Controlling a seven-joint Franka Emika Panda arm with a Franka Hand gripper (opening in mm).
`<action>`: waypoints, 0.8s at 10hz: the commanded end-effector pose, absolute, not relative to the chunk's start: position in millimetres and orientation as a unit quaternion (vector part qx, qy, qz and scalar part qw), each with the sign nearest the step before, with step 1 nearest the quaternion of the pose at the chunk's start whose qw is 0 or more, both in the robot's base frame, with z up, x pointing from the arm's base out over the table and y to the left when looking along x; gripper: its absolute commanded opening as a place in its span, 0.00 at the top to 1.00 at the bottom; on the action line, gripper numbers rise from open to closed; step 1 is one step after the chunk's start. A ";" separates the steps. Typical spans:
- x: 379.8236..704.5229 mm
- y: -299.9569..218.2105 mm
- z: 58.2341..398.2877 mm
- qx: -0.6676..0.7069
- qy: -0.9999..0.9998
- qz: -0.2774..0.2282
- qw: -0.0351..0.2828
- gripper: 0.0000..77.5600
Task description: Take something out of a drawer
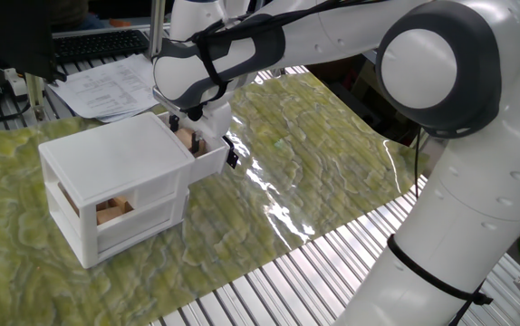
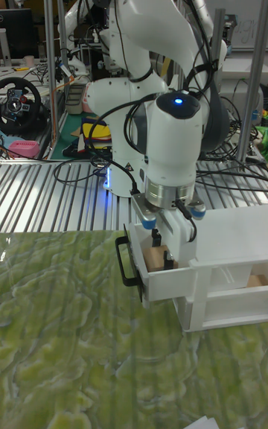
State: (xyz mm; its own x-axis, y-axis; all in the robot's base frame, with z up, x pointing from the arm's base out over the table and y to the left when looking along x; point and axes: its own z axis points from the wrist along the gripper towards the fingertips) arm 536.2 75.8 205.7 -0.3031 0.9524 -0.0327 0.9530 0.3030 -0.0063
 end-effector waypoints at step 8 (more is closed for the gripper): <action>527.1 66.5 227.4 0.569 0.822 -0.015 0.020 0.98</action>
State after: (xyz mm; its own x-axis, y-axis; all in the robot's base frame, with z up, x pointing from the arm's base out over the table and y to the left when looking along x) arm 532.2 73.0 209.0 -0.3190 0.9470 -0.0379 0.9478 0.3189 -0.0082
